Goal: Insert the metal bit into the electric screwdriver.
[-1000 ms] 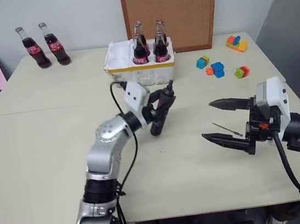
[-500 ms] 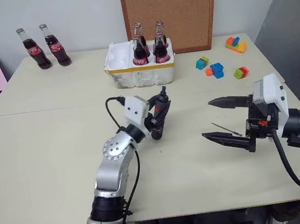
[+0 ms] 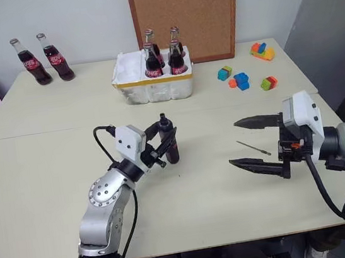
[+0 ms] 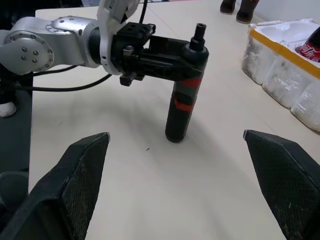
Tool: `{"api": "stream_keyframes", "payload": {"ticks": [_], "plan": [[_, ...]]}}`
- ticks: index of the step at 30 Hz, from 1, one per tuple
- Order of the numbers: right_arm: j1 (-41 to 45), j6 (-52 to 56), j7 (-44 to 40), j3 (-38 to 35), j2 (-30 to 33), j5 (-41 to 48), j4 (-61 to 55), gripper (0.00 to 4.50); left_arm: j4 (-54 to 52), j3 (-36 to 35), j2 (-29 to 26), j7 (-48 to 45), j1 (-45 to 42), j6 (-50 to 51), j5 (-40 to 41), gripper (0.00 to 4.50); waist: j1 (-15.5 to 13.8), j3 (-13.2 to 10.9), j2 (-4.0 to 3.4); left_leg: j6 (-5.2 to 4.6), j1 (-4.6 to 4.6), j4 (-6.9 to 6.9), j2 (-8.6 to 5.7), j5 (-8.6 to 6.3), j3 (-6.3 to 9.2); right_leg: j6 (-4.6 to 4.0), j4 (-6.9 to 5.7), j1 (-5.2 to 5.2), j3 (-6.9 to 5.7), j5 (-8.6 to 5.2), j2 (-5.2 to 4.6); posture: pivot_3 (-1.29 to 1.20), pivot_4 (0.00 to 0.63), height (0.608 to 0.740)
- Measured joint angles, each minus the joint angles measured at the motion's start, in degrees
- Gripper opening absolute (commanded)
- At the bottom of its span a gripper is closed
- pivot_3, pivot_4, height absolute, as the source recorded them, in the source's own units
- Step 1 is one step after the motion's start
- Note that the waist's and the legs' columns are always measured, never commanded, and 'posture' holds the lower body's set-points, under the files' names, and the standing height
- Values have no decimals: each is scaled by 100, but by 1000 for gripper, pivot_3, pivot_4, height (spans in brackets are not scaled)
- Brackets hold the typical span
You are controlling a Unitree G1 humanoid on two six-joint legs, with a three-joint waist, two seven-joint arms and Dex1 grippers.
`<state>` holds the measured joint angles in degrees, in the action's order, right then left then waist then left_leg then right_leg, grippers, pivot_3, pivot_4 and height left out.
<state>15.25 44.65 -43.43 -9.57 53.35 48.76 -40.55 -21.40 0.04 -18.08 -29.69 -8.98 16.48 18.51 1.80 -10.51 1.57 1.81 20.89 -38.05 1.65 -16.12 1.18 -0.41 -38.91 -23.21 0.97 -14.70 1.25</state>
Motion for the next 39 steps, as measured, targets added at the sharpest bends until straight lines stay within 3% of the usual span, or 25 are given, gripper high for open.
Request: {"api": "stream_keyframes", "payload": {"ticks": [7,15,23,29,36,39], "plan": [[103,-163,-66,143,46,-346,121,4500,109,-45,69,313,-332,322,58,1642,-7,-3,4,0,2,3,-1,0,0,-4,7,-10,-5,-2,2,0,150,740],[51,-159,-275,235,602,-1015,651,4500,250,66,281,319,-1235,380,148,1641,-60,-12,12,0,28,5,-1,0,-16,1,46,-14,2,-5,-19,0,150,740],[336,378,-161,973,760,-1723,1475,4500,846,474,393,152,-1079,-10,-187,1641,-49,-12,11,0,68,6,2,0,-8,2,76,-33,-8,-4,-29,0,150,740],[1178,984,-179,2218,647,-2551,2671,4500,832,676,573,162,-836,-477,-390,1639,-86,-8,5,0,85,2,-2,0,7,5,84,-43,-8,-1,-41,0,150,740],[1510,1224,-408,2671,472,-2949,3201,4500,853,711,680,191,-751,-671,-507,1639,-168,-7,3,-1,89,1,-2,0,7,4,86,-44,-13,-1,-40,0,150,740],[1593,1302,-485,2895,393,-3136,3377,3978,868,719,713,219,-742,-701,-551,1639,-164,-7,2,-1,88,1,-2,0,8,4,84,-44,-12,-1,-40,0,150,740]]}}
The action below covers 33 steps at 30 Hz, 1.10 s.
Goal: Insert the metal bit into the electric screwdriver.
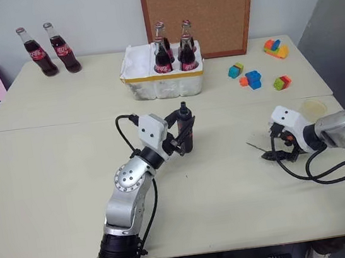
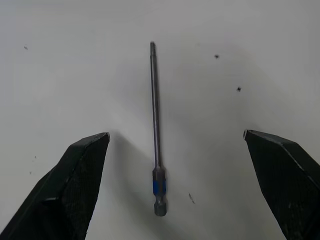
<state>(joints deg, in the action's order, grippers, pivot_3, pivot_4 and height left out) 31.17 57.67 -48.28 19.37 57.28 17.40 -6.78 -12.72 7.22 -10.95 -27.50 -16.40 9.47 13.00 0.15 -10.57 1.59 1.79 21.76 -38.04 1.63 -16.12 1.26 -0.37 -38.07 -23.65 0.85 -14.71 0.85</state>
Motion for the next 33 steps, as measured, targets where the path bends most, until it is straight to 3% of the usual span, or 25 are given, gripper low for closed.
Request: {"api": "stream_keyframes", "payload": {"ticks": [17,26,33], "plan": [[343,574,-341,124,-256,-155,120,48,160,56,124,14,28,-235,-45,1639,-1,2,-2,0,-10,-6,-1,0,3,5,-2,13,-5,5,1,0,150,740],[424,1148,-383,-313,-508,103,303,0,101,114,-93,-336,23,-240,-40,1638,-6,4,-5,-1,-7,-5,-2,0,4,0,0,13,-6,8,1,0,150,740],[256,1732,143,-1815,-1018,619,-564,0,-27,44,-364,-621,-25,-3,169,1638,-7,4,-5,-1,-2,-5,-1,0,8,3,0,12,-9,7,1,0,150,740]]}}
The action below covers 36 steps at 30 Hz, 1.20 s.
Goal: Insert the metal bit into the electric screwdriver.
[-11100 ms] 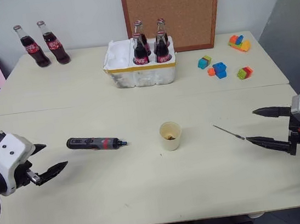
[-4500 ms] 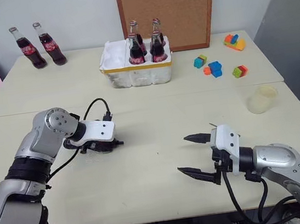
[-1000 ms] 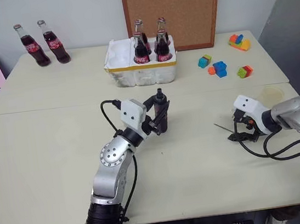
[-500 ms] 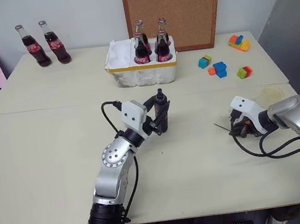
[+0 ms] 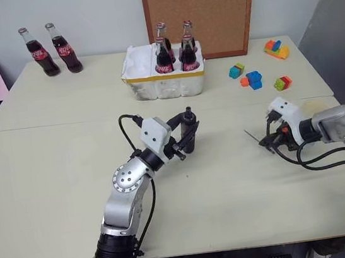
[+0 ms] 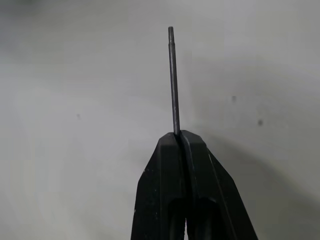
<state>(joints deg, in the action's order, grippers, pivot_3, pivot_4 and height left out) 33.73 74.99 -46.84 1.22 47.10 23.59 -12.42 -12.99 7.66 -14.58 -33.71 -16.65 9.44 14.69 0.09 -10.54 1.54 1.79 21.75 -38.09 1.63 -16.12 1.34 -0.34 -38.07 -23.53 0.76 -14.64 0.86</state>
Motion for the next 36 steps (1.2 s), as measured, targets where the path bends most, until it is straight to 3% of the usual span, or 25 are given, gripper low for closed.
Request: {"api": "stream_keyframes", "payload": {"ticks": [6,12,17,24,36], "plan": [[-362,170,465,-1593,-1080,779,-1377,0,-132,-88,-204,-479,-163,676,646,1637,3,0,0,0,6,1,1,0,0,4,-1,-3,-10,-2,3,0,150,740],[-410,-61,769,-2497,-2079,1749,-2216,0,-139,-117,-581,-1187,-525,1338,1354,1636,13,-1,-1,0,2,0,-1,0,-1,4,-5,-4,-14,-2,10,0,150,740],[-416,-587,819,-2615,-2504,2504,-2332,0,-60,37,-823,-1801,-564,1175,1305,1636,33,-2,-11,0,-1,3,0,0,-3,3,-6,-4,-6,-2,12,0,150,740],[-432,-1501,830,-2283,-2726,2848,-2273,0,27,114,-899,-2175,-470,806,1185,1636,34,-2,-12,0,-1,2,3,0,-3,3,-6,-4,-8,-2,11,0,150,740],[-638,-3209,450,-1240,-2837,2595,-1883,0,-38,-51,-1171,-2346,-245,614,1276,1636,86,-1,-14,-1,-8,6,7,0,0,3,-9,-4,-6,-2,12,0,150,740]]}}
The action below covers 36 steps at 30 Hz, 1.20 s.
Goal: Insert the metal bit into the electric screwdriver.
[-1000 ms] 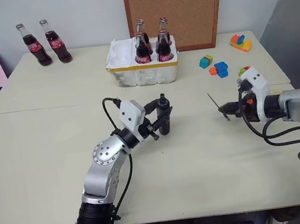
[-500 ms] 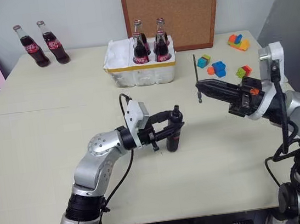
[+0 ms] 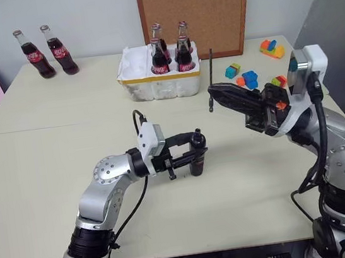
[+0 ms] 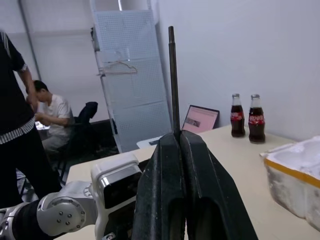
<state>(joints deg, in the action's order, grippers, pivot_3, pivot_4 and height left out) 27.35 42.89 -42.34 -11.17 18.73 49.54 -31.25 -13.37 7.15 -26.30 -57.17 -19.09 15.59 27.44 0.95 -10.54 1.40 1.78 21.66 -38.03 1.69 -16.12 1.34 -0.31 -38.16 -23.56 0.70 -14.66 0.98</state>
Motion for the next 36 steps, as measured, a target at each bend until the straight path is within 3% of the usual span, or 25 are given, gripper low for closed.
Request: {"api": "stream_keyframes", "payload": {"ticks": [21,36], "plan": [[-37,-775,-276,863,17,-4,282,0,-23,-38,-102,7,-18,53,52,1636,65,0,0,0,-12,0,0,0,3,0,-10,1,11,0,0,0,150,740],[21,-1389,-897,1251,14,-377,1152,0,-21,-33,-107,-76,7,-44,26,1636,68,0,0,0,-11,0,2,0,3,0,-7,1,14,0,-2,0,150,740]]}}
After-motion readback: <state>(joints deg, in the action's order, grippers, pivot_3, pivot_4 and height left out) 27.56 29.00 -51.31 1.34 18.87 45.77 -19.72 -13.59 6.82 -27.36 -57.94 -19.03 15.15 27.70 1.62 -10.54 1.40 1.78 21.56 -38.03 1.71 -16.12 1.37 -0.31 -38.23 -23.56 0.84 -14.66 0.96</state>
